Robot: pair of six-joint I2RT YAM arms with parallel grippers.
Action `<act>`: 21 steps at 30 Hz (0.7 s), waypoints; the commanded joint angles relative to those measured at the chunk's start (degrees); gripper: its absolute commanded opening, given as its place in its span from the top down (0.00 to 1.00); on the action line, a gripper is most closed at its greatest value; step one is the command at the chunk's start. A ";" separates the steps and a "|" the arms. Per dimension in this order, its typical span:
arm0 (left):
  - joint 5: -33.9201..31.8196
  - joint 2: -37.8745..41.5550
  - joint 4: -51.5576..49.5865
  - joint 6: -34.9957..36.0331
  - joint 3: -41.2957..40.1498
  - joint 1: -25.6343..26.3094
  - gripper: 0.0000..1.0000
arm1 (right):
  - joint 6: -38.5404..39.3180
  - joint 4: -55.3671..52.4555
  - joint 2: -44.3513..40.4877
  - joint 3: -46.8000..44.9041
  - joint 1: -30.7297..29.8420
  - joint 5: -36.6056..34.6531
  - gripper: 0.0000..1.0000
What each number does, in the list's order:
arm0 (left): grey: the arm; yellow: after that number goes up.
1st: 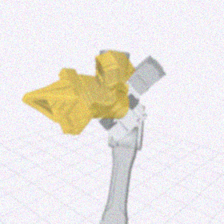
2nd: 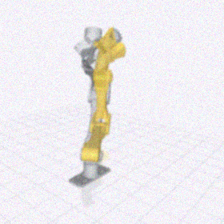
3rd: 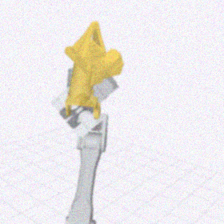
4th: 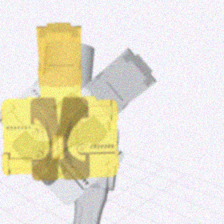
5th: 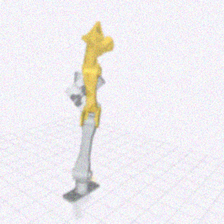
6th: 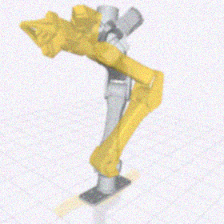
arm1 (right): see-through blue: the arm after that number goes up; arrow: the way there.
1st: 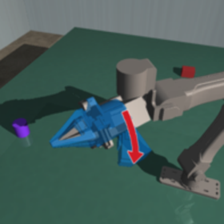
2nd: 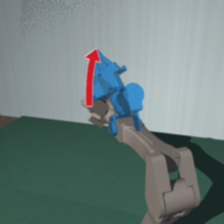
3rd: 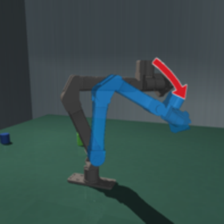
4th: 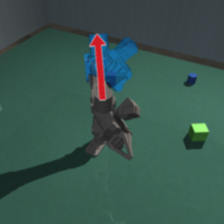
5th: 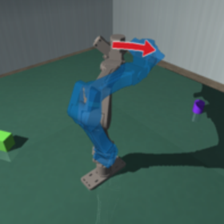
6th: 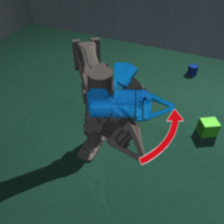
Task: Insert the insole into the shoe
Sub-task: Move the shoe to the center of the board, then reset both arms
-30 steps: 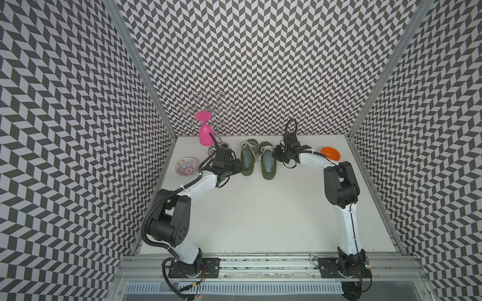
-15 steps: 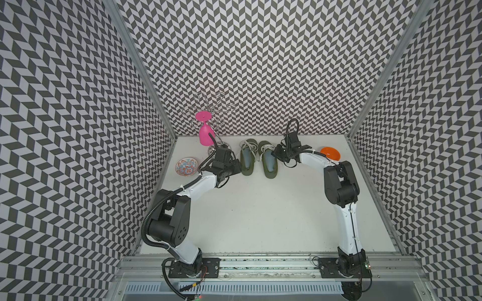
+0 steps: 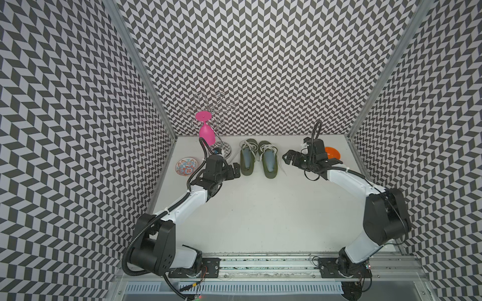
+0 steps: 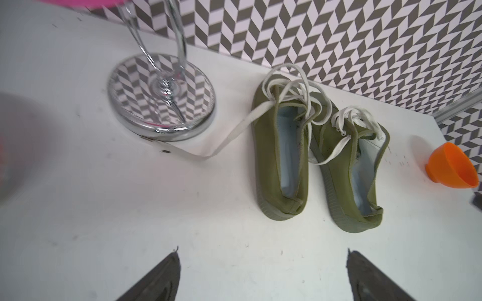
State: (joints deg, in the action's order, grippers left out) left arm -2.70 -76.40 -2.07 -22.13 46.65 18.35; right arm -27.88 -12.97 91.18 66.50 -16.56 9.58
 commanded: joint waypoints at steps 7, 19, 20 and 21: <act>-17.62 15.70 29.66 21.38 -26.89 -6.18 0.00 | 26.78 36.29 -16.04 -29.52 5.20 -23.43 0.00; -7.68 -1.01 63.70 18.22 -33.33 -18.30 0.00 | 28.22 72.04 -9.55 -47.79 15.42 -9.62 0.00; -5.92 -2.83 65.69 17.47 -32.97 -19.12 0.00 | 27.21 73.31 -7.89 -47.76 15.89 -10.49 0.00; -4.39 -5.39 68.81 16.73 -33.08 -19.97 0.00 | 26.80 75.23 -5.75 -48.11 16.51 -9.61 0.00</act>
State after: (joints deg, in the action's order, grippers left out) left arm -12.05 -78.13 52.03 -4.21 13.78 0.12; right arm -2.74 46.04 82.30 18.57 -1.08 -2.72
